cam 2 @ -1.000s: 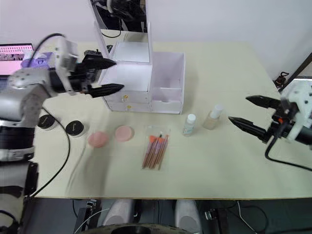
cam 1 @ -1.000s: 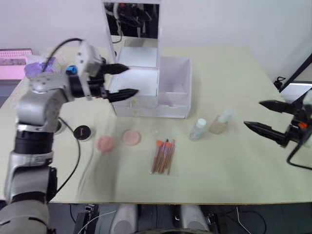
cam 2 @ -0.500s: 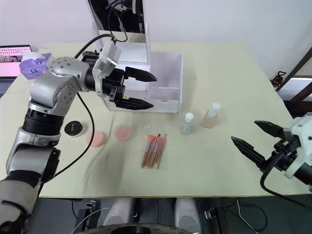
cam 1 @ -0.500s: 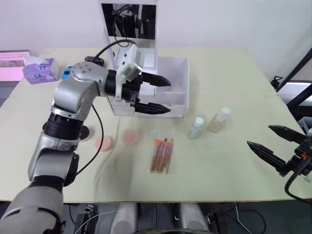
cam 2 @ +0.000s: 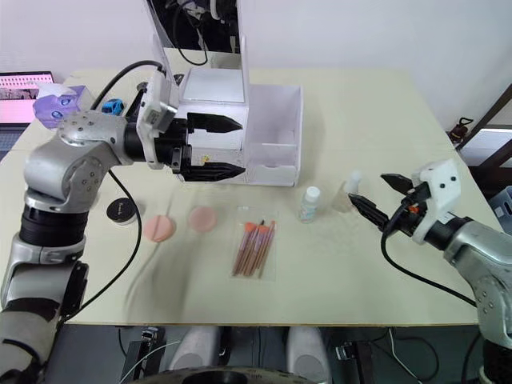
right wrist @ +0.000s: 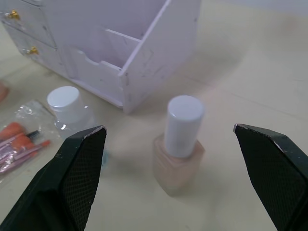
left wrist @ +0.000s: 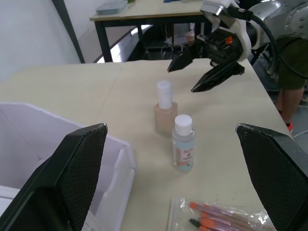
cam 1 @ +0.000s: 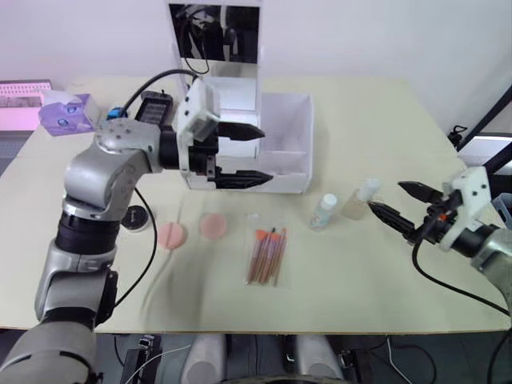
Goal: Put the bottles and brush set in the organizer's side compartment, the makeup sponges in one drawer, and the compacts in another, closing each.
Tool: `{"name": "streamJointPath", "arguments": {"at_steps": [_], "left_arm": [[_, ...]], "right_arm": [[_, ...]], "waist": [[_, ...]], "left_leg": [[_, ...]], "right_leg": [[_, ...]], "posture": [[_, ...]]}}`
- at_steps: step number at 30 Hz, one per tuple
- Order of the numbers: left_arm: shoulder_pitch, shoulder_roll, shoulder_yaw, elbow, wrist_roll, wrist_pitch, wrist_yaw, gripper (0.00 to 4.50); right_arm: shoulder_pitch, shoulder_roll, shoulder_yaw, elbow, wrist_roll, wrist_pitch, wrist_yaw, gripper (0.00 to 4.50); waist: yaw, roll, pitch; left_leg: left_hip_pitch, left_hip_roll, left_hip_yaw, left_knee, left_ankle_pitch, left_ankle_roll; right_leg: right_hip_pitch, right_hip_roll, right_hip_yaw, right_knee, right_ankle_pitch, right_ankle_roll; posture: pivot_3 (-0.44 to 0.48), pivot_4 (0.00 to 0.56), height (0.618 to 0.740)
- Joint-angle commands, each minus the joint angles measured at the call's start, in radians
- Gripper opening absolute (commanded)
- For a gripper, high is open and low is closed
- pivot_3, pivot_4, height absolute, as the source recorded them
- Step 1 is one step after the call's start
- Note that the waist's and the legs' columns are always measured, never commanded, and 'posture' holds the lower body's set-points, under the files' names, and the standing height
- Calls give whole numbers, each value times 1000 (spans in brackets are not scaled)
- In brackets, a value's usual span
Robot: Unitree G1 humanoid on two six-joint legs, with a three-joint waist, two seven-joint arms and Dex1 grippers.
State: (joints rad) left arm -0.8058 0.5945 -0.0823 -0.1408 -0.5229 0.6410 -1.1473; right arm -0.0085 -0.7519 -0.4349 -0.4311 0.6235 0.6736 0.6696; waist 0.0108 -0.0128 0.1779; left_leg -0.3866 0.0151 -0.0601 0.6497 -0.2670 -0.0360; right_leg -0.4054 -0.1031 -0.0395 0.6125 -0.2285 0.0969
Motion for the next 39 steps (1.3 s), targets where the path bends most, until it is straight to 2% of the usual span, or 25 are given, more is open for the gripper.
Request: {"name": "streamJointPath", "arguments": {"at_steps": [1,7,10,12,25,29,39], "left_arm": [[1,8,20,-49,-9,2,30,4500],[15,20,17,-65,-2,-4,52,4500],[5,15,40,-76,-16,8,84,4500],[1,15,43,-86,-27,12,92,4500],[0,40,29,-102,-41,19,77,4500],[-3,43,24,-106,-46,26,69,4500],[1,42,30,-100,-49,26,64,4500]], "right_arm": [[-53,-1,35,44,-28,-47,8,4477],[-104,6,111,175,-97,-123,41,4477],[-129,20,126,205,-105,-148,41,3598],[-130,25,137,212,-115,-161,45,2686],[-157,40,138,213,-102,-152,28,2686],[-163,43,136,229,-101,-165,40,908],[-169,42,148,217,-103,-146,37,908]], "waist": [[0,0,0],[0,0,0],[0,0,0],[-1,0,0],[-1,0,0],[-1,0,0],[-1,0,0]], "left_leg": [[0,0,0,0,0,0],[1,0,0,0,0,0],[1,0,0,0,0,0],[1,0,0,0,0,0],[1,0,0,0,0,0],[1,0,0,0,0,0],[1,0,0,0,0,0]], "right_leg": [[0,0,0,0,0,0],[0,1,1,0,0,-1],[0,1,1,0,0,0],[0,1,1,0,0,0],[0,1,1,1,0,0],[0,1,1,1,0,0],[0,1,2,1,0,0]], "posture": [[0,150,740],[0,150,740],[0,150,740],[0,150,740],[0,150,740],[0,150,740],[0,150,740]]}}
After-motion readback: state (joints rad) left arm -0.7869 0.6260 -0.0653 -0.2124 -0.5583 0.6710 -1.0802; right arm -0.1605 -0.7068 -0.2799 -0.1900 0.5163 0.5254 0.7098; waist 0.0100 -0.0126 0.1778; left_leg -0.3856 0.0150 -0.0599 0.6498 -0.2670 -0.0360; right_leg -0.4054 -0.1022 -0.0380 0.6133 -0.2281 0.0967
